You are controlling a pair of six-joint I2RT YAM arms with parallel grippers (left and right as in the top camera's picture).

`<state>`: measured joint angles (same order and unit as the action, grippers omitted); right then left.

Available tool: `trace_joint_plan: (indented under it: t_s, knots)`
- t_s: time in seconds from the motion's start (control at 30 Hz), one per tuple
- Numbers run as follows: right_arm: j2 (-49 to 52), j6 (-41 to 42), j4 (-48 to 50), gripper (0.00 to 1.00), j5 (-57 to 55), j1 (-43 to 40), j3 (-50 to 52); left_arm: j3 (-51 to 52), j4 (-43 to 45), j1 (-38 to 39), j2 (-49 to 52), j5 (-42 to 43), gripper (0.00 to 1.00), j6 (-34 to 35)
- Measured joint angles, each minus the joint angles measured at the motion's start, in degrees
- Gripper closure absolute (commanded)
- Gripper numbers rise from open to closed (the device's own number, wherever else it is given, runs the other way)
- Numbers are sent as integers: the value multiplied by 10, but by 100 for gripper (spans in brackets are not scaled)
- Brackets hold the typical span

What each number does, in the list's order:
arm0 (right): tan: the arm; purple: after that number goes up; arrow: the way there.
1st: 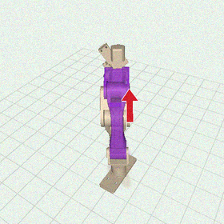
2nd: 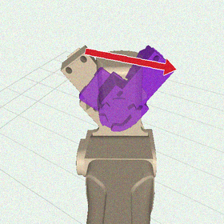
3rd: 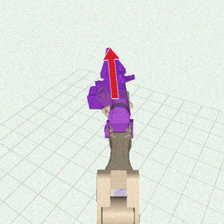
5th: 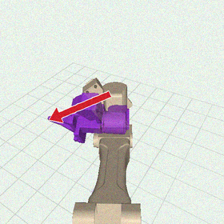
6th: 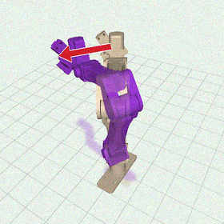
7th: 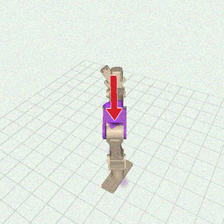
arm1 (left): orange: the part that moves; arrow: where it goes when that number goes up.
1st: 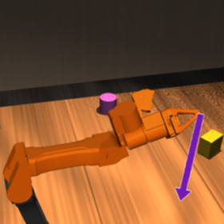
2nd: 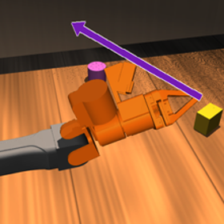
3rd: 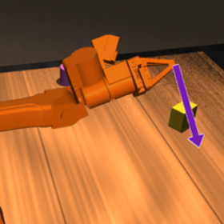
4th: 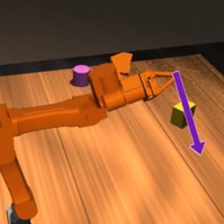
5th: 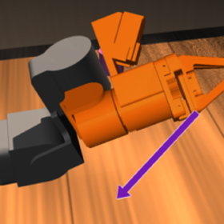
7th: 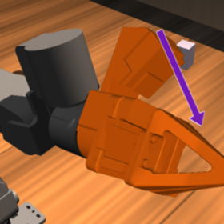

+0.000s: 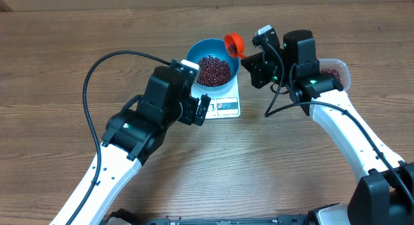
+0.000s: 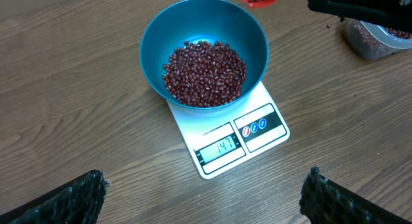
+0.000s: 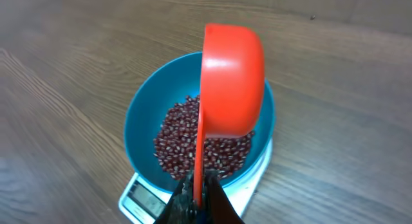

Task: Scoop item into bowl and weigh 150g on scale
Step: 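Tilt the scoop with the right gripper, trickling a few beans into bowl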

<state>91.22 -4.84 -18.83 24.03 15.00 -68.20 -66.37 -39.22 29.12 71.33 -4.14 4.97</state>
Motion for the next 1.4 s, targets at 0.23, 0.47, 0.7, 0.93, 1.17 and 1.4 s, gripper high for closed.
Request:
trace_joint_plan:
  t_s: [0.23, 0.47, 0.7, 0.93, 1.17, 1.4]
  knots:
    - [0, 74, -1, 96, 12, 0, 0, 0, 0, 0, 0, 0, 1, 0]
    - [0, 91, -1, 96, 13, 0, 0, 0, 0, 0, 0, 0, 0, 0]
    - [0, 93, 0, 96, 13, 0, 0, 0, 0, 0, 0, 0, 0, 0]
    - [0, 91, -5, 96, 12, 1, 0, 0, 0, 0, 0, 0, 0, 0]
    - [0, 59, -6, 96, -2, 5, 0, 0, 0, 0, 0, 0, 0, 0]
    - [0, 35, 5, 96, 4, 13, 1, 0, 0, 0, 0, 0, 1, 0]
